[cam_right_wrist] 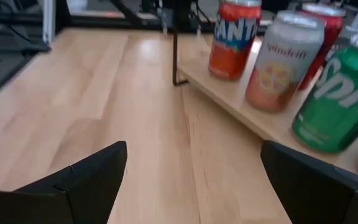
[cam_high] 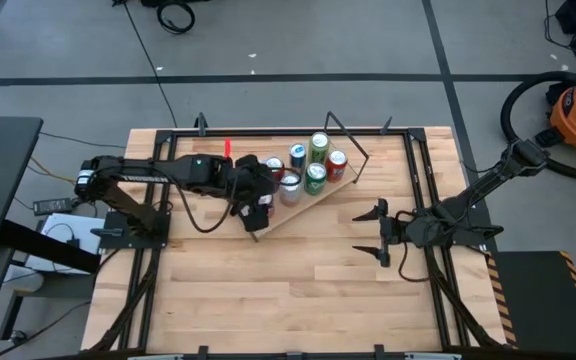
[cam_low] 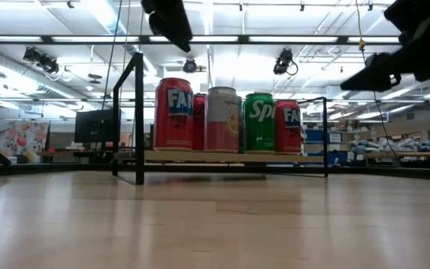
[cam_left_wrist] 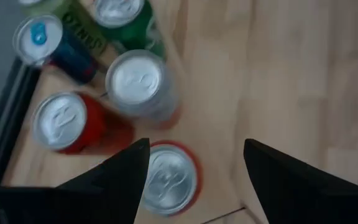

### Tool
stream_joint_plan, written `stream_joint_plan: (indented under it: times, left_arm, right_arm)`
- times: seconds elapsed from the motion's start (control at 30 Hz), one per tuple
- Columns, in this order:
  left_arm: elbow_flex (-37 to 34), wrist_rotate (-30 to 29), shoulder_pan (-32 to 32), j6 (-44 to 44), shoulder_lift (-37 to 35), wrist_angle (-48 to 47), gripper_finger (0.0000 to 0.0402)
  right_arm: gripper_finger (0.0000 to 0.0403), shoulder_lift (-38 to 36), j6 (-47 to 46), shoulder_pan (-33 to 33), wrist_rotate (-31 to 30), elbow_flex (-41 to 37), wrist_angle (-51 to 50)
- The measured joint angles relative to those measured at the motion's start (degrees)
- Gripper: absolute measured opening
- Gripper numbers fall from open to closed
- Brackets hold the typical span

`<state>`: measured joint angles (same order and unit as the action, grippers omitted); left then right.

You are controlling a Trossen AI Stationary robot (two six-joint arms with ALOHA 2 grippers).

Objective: Place canned beverage on shelf
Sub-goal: Return to Home Position

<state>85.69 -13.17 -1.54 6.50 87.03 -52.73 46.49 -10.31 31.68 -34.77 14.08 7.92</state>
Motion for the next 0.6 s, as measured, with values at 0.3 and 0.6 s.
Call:
stream_joint_plan:
  times: [0.3,0.6]
  left_arm:
    - [-5.0,2.0,-3.5,-1.2,-2.3,5.8,0.0272]
    - [-12.8,1.6,-5.5,-1.3,-8.6,13.9,0.0272]
  right_arm:
    - [0.0381,-8.8,0.4,-2.8,2.5,0.1,-2.5]
    - [0.0381,-18.2,1.1,-11.1,12.8,0.2,-5.6]
